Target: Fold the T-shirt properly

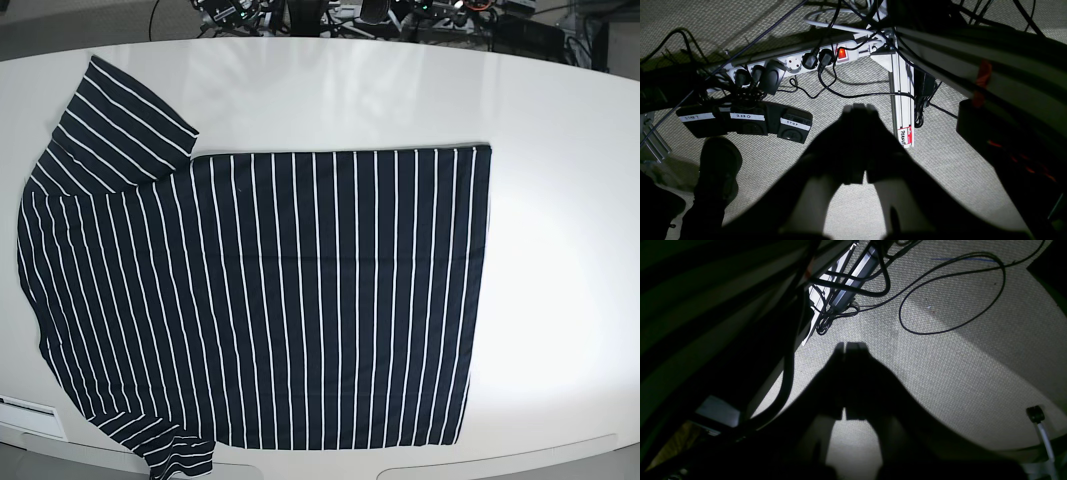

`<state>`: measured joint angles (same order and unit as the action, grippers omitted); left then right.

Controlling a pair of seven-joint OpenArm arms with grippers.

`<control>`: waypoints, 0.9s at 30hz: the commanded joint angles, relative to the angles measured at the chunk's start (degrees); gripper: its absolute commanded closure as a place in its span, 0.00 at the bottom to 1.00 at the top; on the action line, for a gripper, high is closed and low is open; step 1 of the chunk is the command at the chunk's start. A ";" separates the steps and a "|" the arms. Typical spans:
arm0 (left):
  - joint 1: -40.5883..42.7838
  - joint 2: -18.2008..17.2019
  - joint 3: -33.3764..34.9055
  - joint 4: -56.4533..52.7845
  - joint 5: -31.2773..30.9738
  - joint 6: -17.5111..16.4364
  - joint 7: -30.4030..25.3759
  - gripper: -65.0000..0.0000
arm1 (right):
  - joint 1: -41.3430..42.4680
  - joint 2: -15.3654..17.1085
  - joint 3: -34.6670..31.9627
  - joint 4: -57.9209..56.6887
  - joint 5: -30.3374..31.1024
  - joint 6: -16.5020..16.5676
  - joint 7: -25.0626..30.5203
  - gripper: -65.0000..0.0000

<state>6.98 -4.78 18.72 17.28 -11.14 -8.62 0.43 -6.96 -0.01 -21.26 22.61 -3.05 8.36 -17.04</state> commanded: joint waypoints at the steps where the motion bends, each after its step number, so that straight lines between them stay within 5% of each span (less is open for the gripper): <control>1: 0.31 -0.17 0.02 0.33 0.15 -0.59 -0.35 1.00 | -0.13 -0.15 -0.13 0.52 -0.20 0.02 -0.15 1.00; 27: 0.28 -0.26 0.02 0.83 0.15 -0.59 -0.35 1.00 | -0.13 -0.13 -0.13 1.86 -0.22 0.02 -0.13 1.00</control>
<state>7.01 -4.86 18.72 17.74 -11.14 -8.62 0.47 -7.16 0.01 -21.26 24.05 -3.09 8.21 -17.28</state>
